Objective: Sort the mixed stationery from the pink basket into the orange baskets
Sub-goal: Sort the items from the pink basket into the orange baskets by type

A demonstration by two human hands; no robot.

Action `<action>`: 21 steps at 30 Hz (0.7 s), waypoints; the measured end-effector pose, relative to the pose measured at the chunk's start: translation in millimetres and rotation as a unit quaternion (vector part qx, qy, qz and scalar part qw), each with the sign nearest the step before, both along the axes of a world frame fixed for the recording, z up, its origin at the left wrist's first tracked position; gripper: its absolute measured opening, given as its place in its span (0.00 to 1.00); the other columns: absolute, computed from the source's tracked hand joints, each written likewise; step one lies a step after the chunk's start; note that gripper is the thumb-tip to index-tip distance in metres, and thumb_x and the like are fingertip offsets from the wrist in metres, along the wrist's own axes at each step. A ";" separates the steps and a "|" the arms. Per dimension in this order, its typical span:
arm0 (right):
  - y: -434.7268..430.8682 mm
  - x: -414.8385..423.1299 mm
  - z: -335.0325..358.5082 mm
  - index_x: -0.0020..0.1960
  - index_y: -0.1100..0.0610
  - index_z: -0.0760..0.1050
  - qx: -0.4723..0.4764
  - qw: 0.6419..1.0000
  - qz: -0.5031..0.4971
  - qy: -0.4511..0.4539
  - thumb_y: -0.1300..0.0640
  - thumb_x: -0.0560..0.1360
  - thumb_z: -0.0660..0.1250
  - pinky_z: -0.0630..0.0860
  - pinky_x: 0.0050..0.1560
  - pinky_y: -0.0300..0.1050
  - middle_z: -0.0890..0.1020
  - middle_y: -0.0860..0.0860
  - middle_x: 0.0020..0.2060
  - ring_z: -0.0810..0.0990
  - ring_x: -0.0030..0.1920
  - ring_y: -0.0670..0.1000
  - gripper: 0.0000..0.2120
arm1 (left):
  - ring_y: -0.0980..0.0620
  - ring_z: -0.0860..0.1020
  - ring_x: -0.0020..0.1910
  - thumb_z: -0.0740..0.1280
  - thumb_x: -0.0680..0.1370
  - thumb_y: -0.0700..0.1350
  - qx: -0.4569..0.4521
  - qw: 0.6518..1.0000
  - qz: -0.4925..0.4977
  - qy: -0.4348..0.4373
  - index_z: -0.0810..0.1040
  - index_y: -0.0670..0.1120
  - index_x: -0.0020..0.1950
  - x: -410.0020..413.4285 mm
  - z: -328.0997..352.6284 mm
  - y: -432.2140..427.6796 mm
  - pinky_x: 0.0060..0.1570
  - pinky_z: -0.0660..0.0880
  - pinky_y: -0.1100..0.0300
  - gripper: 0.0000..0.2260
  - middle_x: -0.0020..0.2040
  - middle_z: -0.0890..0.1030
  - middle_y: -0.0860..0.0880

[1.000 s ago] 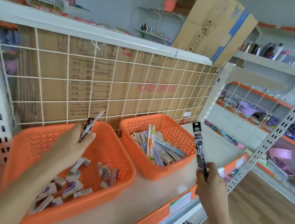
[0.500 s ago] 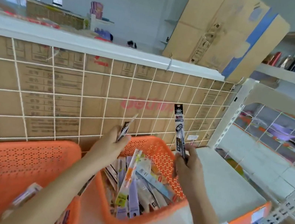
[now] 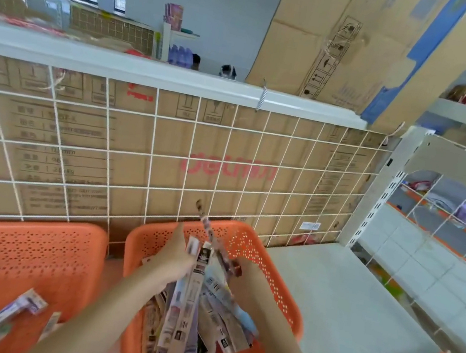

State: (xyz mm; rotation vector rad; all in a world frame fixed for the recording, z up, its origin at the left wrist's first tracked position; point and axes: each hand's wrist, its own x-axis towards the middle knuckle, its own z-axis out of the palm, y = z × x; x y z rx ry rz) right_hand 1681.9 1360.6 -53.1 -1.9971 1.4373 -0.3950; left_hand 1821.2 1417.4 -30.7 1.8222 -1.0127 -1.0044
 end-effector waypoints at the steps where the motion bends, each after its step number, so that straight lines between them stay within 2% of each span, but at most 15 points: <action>1: 1.9 -5.0 -0.3 0.59 0.58 0.74 -0.008 1.000 0.011 0.009 0.61 0.77 0.59 0.72 0.37 0.38 0.78 0.47 0.40 0.76 0.38 0.47 0.12 | 0.54 0.75 0.47 0.61 0.78 0.36 -0.015 1.000 -0.002 -0.007 0.49 0.49 0.77 0.9 -1.0 2.5 0.34 0.68 0.67 0.31 0.66 0.70 0.50; 2: 5.2 -9.6 -0.5 0.61 0.56 0.73 -0.015 1.000 0.015 0.007 0.60 0.77 0.60 0.73 0.40 0.39 0.80 0.48 0.46 0.78 0.42 0.48 0.13 | 0.53 0.76 0.50 0.62 0.78 0.36 -0.026 0.999 0.000 -0.025 0.51 0.49 0.76 1.9 -0.3 6.8 0.39 0.71 0.64 0.31 0.65 0.70 0.49; 3: 8.9 -14.0 -0.3 0.62 0.54 0.72 -0.026 1.000 0.009 0.000 0.58 0.78 0.60 0.76 0.44 0.42 0.80 0.49 0.52 0.79 0.46 0.49 0.13 | 0.50 0.74 0.58 0.63 0.77 0.37 -0.036 0.998 0.001 -0.055 0.52 0.48 0.76 4.1 0.9 11.9 0.50 0.72 0.60 0.31 0.69 0.68 0.48; 4: 12.9 -17.3 1.3 0.62 0.53 0.72 -0.038 0.999 -0.002 -0.007 0.56 0.78 0.61 0.78 0.47 0.46 0.80 0.49 0.54 0.80 0.48 0.50 0.13 | 0.49 0.69 0.66 0.64 0.77 0.39 -0.048 0.994 0.003 -0.096 0.54 0.47 0.76 7.7 2.6 17.5 0.61 0.67 0.57 0.30 0.72 0.65 0.47; 6: 18.9 -24.2 3.7 0.61 0.52 0.72 -0.074 0.997 -0.014 -0.019 0.52 0.78 0.62 0.78 0.50 0.50 0.81 0.49 0.54 0.80 0.49 0.50 0.13 | 0.50 0.62 0.72 0.64 0.78 0.42 -0.081 0.982 0.011 -0.169 0.59 0.46 0.75 16.3 7.0 29.4 0.69 0.58 0.56 0.27 0.73 0.63 0.47; 10: 36.0 -37.9 11.8 0.66 0.52 0.68 -0.133 0.988 -0.049 -0.067 0.52 0.77 0.64 0.75 0.53 0.49 0.80 0.50 0.55 0.79 0.54 0.52 0.18 | 0.51 0.63 0.70 0.62 0.79 0.45 -0.124 0.962 0.006 -0.244 0.64 0.48 0.72 33.2 13.0 63.9 0.70 0.60 0.55 0.22 0.72 0.65 0.49; 15: 80.0 -48.0 20.5 0.66 0.54 0.69 -0.221 0.969 -0.073 -0.089 0.55 0.76 0.66 0.74 0.51 0.48 0.81 0.52 0.54 0.79 0.54 0.55 0.19 | 0.49 0.68 0.67 0.64 0.78 0.44 -0.157 0.926 0.011 -0.344 0.68 0.46 0.69 61.0 15.4 118.3 0.66 0.62 0.57 0.20 0.68 0.70 0.47; 18: 115.6 -47.5 19.0 0.64 0.58 0.71 -0.235 0.966 -0.082 -0.070 0.58 0.76 0.66 0.72 0.51 0.49 0.80 0.55 0.56 0.78 0.55 0.58 0.17 | 0.45 0.71 0.64 0.66 0.77 0.42 -0.163 0.909 0.016 -0.384 0.71 0.44 0.67 84.3 13.0 159.4 0.65 0.63 0.55 0.19 0.65 0.73 0.45; 21: 156.3 -39.3 11.1 0.62 0.58 0.72 -0.243 0.966 -0.078 -0.033 0.59 0.75 0.67 0.73 0.47 0.52 0.80 0.57 0.53 0.78 0.54 0.60 0.16 | 0.42 0.72 0.62 0.67 0.76 0.41 -0.148 0.901 0.029 -0.408 0.74 0.43 0.64 112.1 4.5 206.3 0.63 0.66 0.51 0.17 0.63 0.75 0.44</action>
